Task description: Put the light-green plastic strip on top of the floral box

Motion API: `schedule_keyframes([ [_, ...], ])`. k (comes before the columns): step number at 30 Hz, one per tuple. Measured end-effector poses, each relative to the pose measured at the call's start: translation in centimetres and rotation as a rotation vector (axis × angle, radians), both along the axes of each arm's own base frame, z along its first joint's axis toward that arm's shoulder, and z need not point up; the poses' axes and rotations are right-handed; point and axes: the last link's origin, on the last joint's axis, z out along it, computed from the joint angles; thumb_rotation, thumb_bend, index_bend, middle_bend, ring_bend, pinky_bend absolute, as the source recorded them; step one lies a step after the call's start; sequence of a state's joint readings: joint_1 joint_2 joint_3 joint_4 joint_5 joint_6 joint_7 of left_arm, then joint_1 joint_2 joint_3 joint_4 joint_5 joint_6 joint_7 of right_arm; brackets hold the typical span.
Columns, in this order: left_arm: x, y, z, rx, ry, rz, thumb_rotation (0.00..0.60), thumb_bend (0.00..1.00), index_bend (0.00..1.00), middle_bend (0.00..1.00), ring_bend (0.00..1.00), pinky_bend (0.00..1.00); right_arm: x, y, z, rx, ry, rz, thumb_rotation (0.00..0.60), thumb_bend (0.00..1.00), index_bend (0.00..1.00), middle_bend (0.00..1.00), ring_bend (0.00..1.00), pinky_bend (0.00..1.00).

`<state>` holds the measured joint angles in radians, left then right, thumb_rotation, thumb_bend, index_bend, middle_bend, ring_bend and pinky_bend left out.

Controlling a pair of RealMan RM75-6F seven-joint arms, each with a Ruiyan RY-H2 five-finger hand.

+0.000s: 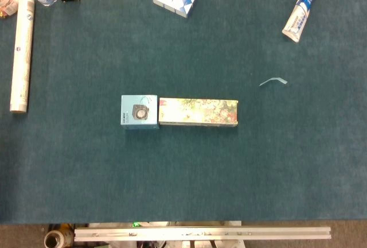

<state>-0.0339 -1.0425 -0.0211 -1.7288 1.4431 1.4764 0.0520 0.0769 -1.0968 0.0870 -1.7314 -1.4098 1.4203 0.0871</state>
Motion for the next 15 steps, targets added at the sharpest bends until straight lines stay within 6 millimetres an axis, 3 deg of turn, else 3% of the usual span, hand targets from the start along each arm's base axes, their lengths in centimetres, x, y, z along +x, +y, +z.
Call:
schedule_keyframes([
  [15,0.0,-0.1,0.1,0.004,-0.01,-0.009,0.6,0.2,0.13,0.13,0.1,0.0,1.2,-0.7,0.4,0.015,-0.019,0.045,0.6,0.14,0.2,0.29,0.25,0.26],
])
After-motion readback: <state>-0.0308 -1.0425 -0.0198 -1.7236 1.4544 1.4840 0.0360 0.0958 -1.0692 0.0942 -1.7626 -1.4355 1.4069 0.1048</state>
